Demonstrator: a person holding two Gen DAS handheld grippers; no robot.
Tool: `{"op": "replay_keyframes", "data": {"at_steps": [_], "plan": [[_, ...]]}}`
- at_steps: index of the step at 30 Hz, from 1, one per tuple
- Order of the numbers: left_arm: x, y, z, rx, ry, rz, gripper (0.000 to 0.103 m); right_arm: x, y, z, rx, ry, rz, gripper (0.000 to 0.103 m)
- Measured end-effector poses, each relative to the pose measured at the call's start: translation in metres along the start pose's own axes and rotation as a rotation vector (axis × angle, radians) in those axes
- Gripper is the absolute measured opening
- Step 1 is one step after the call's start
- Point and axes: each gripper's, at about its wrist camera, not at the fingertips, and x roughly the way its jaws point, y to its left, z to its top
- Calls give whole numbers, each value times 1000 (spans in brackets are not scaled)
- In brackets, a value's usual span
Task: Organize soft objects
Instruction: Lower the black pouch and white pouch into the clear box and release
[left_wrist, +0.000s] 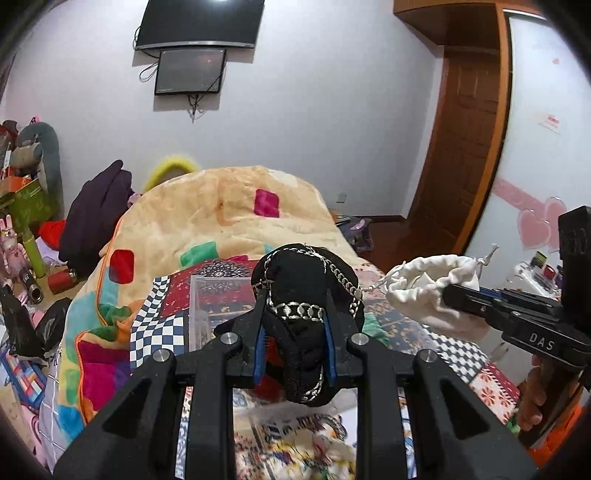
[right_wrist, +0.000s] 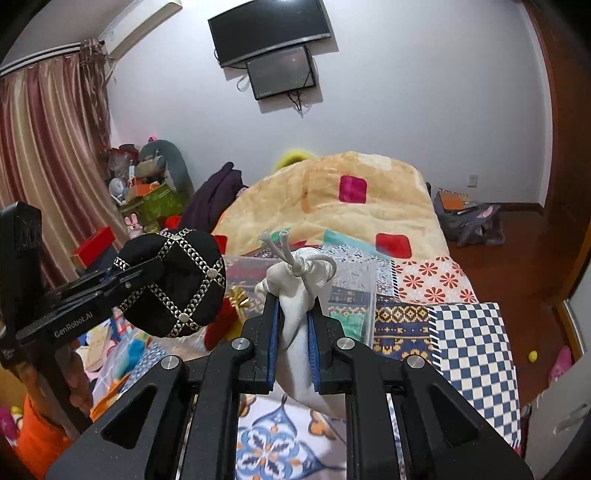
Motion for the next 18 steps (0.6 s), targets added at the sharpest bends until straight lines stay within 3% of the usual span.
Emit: {"op": "replay_keyframes", "data": {"at_steps": [12, 18], "plan": [[69, 12, -15, -33, 120, 34, 24, 63, 4, -9, -15, 134, -52, 13], [80, 11, -23, -1, 166, 66, 24, 73, 12, -17, -47, 182, -63, 13]]}}
